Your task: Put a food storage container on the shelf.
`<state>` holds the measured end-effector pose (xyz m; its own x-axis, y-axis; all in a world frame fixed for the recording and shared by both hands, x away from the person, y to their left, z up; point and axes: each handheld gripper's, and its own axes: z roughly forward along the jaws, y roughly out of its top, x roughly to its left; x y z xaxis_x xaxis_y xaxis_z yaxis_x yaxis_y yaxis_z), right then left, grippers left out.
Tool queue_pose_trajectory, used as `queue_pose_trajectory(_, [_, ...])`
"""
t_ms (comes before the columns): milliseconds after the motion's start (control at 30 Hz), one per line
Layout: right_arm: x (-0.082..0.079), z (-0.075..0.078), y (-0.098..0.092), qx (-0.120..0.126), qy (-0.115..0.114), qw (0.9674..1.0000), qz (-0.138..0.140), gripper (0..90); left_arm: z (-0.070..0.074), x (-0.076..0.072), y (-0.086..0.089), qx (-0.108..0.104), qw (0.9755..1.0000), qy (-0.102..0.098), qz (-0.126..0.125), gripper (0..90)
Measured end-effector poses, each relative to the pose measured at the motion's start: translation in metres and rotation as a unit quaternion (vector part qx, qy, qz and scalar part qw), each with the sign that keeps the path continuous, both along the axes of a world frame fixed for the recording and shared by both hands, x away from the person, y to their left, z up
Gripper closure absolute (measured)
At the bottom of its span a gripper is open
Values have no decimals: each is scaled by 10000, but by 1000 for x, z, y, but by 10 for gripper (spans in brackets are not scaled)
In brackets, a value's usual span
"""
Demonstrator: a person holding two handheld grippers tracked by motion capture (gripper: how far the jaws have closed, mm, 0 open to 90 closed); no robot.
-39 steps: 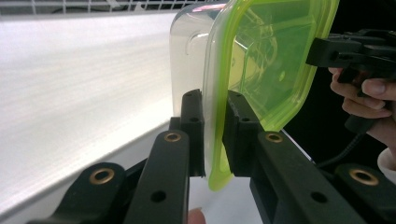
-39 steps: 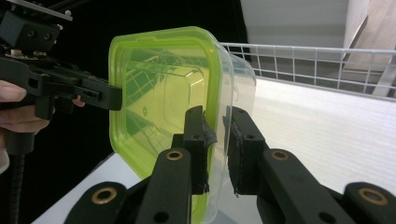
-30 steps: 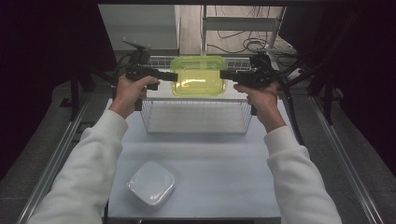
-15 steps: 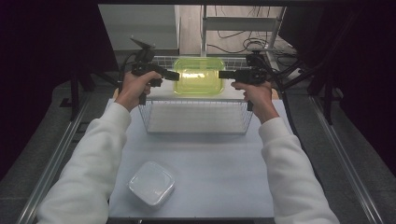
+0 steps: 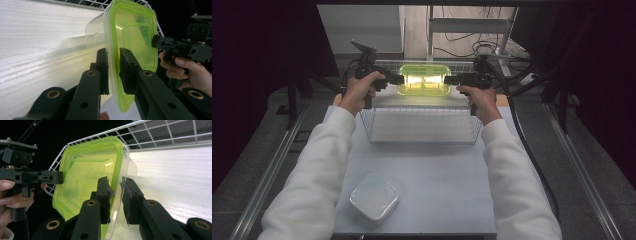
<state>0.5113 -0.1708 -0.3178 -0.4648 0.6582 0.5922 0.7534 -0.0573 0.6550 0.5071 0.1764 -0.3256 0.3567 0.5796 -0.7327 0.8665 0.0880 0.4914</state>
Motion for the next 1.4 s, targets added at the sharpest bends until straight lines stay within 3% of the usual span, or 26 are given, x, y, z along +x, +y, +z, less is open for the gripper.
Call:
queue_pose_trajectory(33, [4, -2, 1, 58, 132, 9999, -83, 743, -3, 4, 1, -81, 9999, 110, 56, 776])
queue_pose_trajectory(167, [9, -6, 2, 139, 316, 9992, -192, 728, -8, 10, 1, -189, 9996, 188, 123, 761])
queue_pose_trajectory(200, [11, -7, 2, 208, 407, 9986, -248, 721, -10, 11, 2, -236, 9994, 186, 146, 751])
queue_pose_trajectory(400, [13, -9, 1, 277, 474, 9981, -295, 710, -12, 11, 0, -150, 9997, 6, 182, 707])
queue_pose_trajectory(567, [11, -7, 1, 266, 359, 9982, -387, 615, -10, 8, 0, -23, 9992, -213, 350, 448])
queue_pose_trajectory(600, [9, -4, -1, 267, 273, 9980, -499, 544, -6, 6, 1, -109, 9985, -347, 401, 395])
queue_pose_trajectory(667, [7, -2, -3, 286, 203, 9979, -537, 510, -4, 4, 1, -131, 9980, -439, 426, 336])
queue_pose_trajectory(700, [2, 3, -6, 290, 114, 9977, -604, 481, 2, -1, 1, -74, 9969, -630, 462, 318])
queue_pose_trajectory(733, [2, 3, -6, 290, 114, 9977, -604, 481, 2, -1, 1, -74, 9969, -630, 462, 306])
queue_pose_trajectory(833, [-8, 11, -9, 277, -30, 9980, -574, 439, 10, -11, 1, 180, 9945, -903, 494, 283])
queue_pose_trajectory(867, [-15, 15, -12, 169, -242, 9974, -652, 429, 14, -20, 1, 364, 9924, -1048, 532, 260])
queue_pose_trajectory(900, [-19, 17, -13, 136, -349, 9972, -653, 427, 14, -20, 1, 364, 9924, -1048, 532, 259])
queue_pose_trajectory(933, [-22, 19, -15, 79, -461, 9970, -612, 424, 17, -31, 1, 619, 9888, -1232, 565, 256])
queue_pose_trajectory(1067, [-33, 23, -21, -3, -625, 9969, -469, 413, 19, -47, 3, 739, 9862, -1426, 397, 246])
queue_pose_trajectory(1167, [-47, 24, -24, -265, -810, 9960, -279, 397, 20, -67, 3, 1073, 9796, -1686, 205, 234])
queue_pose_trajectory(1267, [-60, 18, -27, -585, -971, 9934, -175, 368, 15, -87, 3, 1181, 9764, -1805, 67, 230])
queue_pose_trajectory(1367, [-75, 9, -31, -696, -1105, 9914, -70, 349, 8, -107, 5, 1299, 9730, -1906, -31, 230])
queue_pose_trajectory(1400, [-85, 3, -36, -745, -1166, 9904, -5, 338, 3, -119, 8, 1346, 9712, -1963, -57, 229])
